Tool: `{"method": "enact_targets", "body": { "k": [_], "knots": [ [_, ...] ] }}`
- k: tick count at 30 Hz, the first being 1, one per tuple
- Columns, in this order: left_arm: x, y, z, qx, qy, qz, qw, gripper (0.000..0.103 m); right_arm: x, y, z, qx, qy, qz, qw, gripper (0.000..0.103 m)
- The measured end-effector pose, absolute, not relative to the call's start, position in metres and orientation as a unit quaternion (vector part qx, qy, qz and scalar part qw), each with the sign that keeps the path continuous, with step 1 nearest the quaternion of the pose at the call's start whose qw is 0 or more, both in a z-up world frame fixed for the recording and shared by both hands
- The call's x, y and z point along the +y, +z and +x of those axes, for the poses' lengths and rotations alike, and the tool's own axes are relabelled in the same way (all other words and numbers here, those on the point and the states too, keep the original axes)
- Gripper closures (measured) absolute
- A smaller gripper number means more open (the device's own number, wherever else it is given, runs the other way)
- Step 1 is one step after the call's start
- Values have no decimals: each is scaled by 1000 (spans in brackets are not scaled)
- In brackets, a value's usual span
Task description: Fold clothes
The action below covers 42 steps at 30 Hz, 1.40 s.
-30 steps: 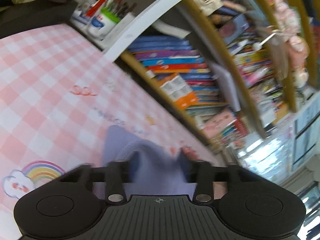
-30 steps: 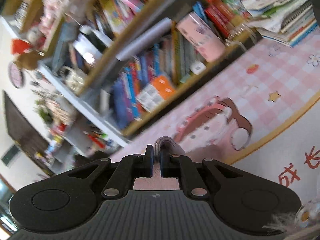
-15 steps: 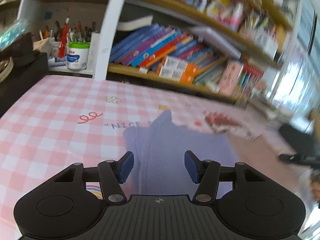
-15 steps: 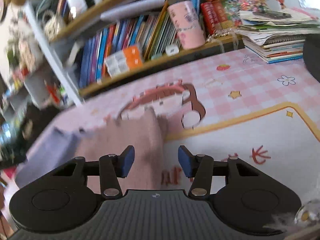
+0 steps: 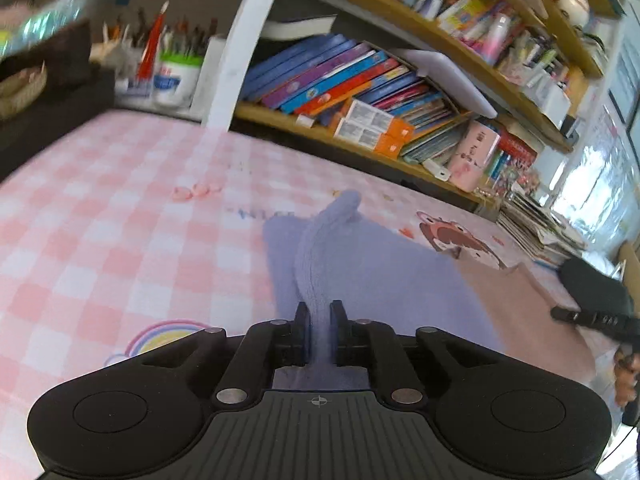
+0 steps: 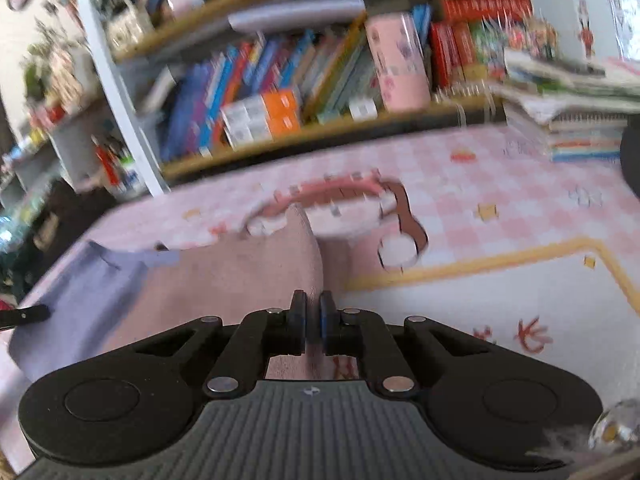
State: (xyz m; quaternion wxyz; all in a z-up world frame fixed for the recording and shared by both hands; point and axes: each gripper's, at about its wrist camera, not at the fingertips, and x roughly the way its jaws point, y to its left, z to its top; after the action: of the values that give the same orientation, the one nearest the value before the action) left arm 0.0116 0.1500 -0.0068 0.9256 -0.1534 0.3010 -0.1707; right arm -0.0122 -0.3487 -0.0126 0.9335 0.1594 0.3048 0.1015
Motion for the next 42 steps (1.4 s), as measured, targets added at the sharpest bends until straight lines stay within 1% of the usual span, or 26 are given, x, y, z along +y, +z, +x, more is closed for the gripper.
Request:
{"method": "enact_targets", "body": {
  "k": [1, 2, 3, 4, 5, 7, 9, 10, 11, 12, 16, 18, 19, 21, 22, 23, 25, 26, 30, 31, 32, 34, 37, 42],
  "knots": [
    [151, -4, 14, 301, -171, -155, 925, 85, -349, -13, -12, 304, 101, 160, 934, 96],
    [152, 0, 15, 300, -171, -153, 926, 74, -349, -13, -11, 303, 101, 160, 934, 95],
    [152, 5, 16, 292, -170, -143, 930, 66, -349, -13, -11, 303, 101, 161, 934, 92],
    [151, 10, 17, 281, -170, -132, 935, 52, -349, -13, -10, 302, 101, 161, 934, 91],
    [150, 15, 18, 270, -171, -119, 940, 45, -349, -13, -8, 302, 101, 163, 934, 91],
    [142, 22, 28, 268, -171, -92, 944, 45, -349, -12, -4, 304, 99, 167, 933, 91],
    [135, 20, 43, 282, -165, -74, 942, 49, -349, -12, 0, 306, 99, 169, 932, 92],
    [132, 18, 49, 292, -167, -75, 939, 60, -348, -12, 2, 307, 100, 170, 931, 94],
    [131, 16, 55, 300, -170, -82, 935, 97, -348, -13, 4, 308, 100, 170, 931, 96],
    [133, 14, 57, 303, -175, -102, 931, 98, -347, -11, 4, 305, 100, 167, 932, 96],
    [154, 12, 45, 264, -182, -198, 926, 98, -353, -8, -3, 282, 105, 182, 936, 97],
    [153, -2, 50, 297, -163, -180, 923, 98, -353, -12, -1, 292, 101, 179, 934, 97],
    [152, -9, 53, 311, -157, -172, 921, 95, -353, -15, 1, 298, 100, 179, 932, 97],
    [158, -13, 51, 307, -165, -190, 918, 91, -352, -20, 5, 306, 98, 180, 930, 96],
    [161, -14, 50, 306, -169, -202, 915, 85, -354, -19, 5, 307, 98, 189, 927, 96],
    [165, -13, 49, 306, -175, -218, 910, 72, -357, -19, 5, 309, 99, 202, 924, 93],
    [166, -11, 45, 304, -183, -216, 909, 60, -365, -20, 5, 318, 98, 235, 913, 85],
    [164, -11, 44, 304, -185, -208, 911, 60, -366, -21, 5, 320, 99, 238, 912, 81],
    [156, -15, 50, 310, -180, -193, 913, 62, -362, -24, 7, 325, 102, 242, 908, 81],
    [156, -15, 53, 310, -175, -196, 914, 65, -360, -25, 9, 325, 105, 242, 908, 81],
    [158, -16, 58, 312, -170, -203, 912, 73, -358, -24, 11, 324, 104, 239, 909, 84],
    [160, -16, 69, 318, -162, -213, 910, 81, -352, -24, 19, 322, 98, 233, 912, 87],
    [166, -14, 86, 324, -148, -226, 906, 82, -347, -23, 37, 323, 90, 239, 911, 89],
    [170, -12, 114, 326, -115, -220, 912, 83, -337, -26, 75, 323, 84, 262, 906, 89]
  ]
}}
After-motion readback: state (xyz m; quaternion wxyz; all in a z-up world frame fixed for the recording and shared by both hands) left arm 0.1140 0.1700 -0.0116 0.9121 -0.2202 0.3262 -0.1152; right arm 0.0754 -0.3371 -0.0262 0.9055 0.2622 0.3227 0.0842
